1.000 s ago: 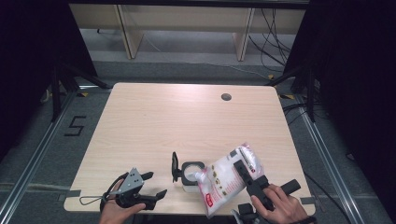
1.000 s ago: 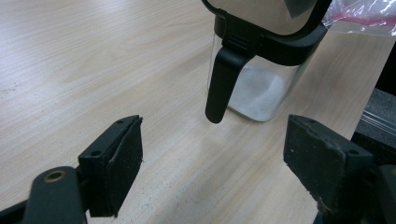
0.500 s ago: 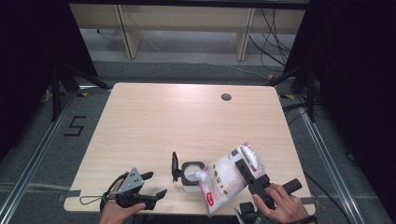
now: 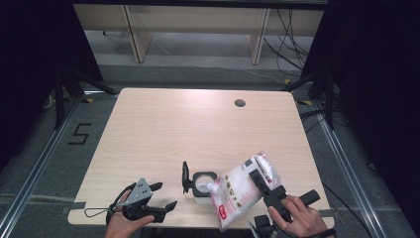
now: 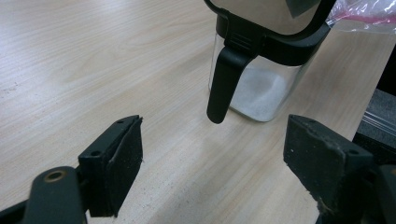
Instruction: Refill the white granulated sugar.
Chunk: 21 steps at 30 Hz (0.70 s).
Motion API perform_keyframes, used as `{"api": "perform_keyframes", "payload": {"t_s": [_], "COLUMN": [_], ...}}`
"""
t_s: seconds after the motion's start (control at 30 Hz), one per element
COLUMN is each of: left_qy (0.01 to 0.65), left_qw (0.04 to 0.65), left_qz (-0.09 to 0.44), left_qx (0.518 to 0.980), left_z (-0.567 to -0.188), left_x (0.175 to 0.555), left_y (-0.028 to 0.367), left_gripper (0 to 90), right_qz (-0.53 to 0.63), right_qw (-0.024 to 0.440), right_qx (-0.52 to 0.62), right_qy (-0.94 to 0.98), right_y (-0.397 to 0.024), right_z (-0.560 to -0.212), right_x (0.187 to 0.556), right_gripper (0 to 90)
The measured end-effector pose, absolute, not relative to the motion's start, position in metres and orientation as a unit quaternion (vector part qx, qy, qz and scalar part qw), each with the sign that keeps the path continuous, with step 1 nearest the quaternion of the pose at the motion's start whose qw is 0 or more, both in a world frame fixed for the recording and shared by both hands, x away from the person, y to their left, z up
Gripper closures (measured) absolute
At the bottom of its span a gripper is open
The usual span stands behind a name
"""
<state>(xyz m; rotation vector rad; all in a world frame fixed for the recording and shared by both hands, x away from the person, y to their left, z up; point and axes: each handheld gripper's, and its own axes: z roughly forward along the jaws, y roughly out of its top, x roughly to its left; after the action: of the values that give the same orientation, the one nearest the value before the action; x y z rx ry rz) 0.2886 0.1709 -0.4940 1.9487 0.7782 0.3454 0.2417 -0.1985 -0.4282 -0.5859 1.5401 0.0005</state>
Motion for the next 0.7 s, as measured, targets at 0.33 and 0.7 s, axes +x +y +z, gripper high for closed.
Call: {"api": "perform_keyframes", "payload": {"t_s": [0.33, 0.7], "left_qy": [0.32, 0.322], "left_qw": [0.486, 0.483], "left_qz": [0.143, 0.143], "left_qx": [0.801, 0.802], "left_z": [-0.4942, -0.4938], "left_x": [0.2884, 0.2879], "left_y": [0.1707, 0.1713], "left_gripper": [19.2, 19.2], "right_qz": [-0.001, -0.002], "right_qw": [0.68, 0.681], "right_qx": [-0.253, -0.255], "right_qy": [0.688, 0.686], "right_y": [-0.2017, -0.2009], "right_z": [-0.4276, -0.4265], "right_x": [0.2429, 0.2415], "right_gripper": [51.4, 51.4]}}
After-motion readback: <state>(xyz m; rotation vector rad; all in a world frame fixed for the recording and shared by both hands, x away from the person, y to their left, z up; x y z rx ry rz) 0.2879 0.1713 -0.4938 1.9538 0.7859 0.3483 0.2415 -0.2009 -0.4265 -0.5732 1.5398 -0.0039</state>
